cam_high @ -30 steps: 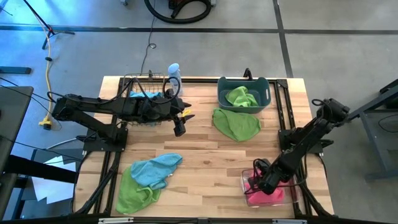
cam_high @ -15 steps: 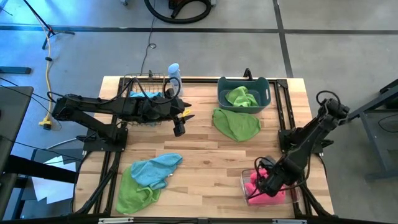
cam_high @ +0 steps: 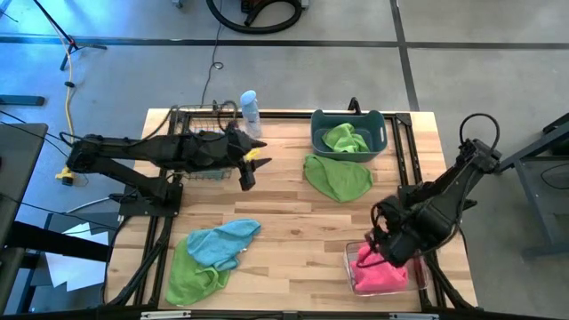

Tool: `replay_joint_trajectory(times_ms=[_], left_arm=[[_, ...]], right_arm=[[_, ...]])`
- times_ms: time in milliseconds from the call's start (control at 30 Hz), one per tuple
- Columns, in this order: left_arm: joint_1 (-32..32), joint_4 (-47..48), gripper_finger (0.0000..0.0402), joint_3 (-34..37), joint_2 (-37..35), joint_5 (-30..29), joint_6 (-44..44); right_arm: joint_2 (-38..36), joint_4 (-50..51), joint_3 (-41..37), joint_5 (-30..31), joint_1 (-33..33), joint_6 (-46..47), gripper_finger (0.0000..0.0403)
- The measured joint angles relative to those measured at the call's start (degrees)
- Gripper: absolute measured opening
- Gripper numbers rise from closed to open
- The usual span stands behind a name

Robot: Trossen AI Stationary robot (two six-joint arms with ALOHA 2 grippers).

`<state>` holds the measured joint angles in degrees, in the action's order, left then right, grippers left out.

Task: Sort microfiber towel by color & place in baskets
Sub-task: Put the top green towel into the blue bin

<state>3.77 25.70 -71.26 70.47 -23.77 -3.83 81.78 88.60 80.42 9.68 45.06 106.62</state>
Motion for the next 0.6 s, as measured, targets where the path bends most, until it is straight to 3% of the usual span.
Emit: replay_joint_trajectory(times_ms=[167,300,467,600], left_arm=[[0.0,-0.75,0.0195,0.0,-3.84,0.53,-6.42],[0.38,-2.6,0.0195,0.0,-6.29,2.17,-9.82],[3.59,-7.96,0.0195,0.0,-7.0,2.85,-8.9],[6.36,-10.45,0.0195,0.0,-6.55,2.84,-8.05]], right_arm=[[-2.47,-4.15,0.04,12.7,-5.98,-9.2,0.0264],[-5.32,-12.54,0.04,19.61,-14.23,-25.25,0.026],[-7.52,-30.46,0.04,18.03,-26.75,-53.91,0.0259],[-7.65,-47.38,0.04,9.91,-35.43,-73.69,0.0259]])
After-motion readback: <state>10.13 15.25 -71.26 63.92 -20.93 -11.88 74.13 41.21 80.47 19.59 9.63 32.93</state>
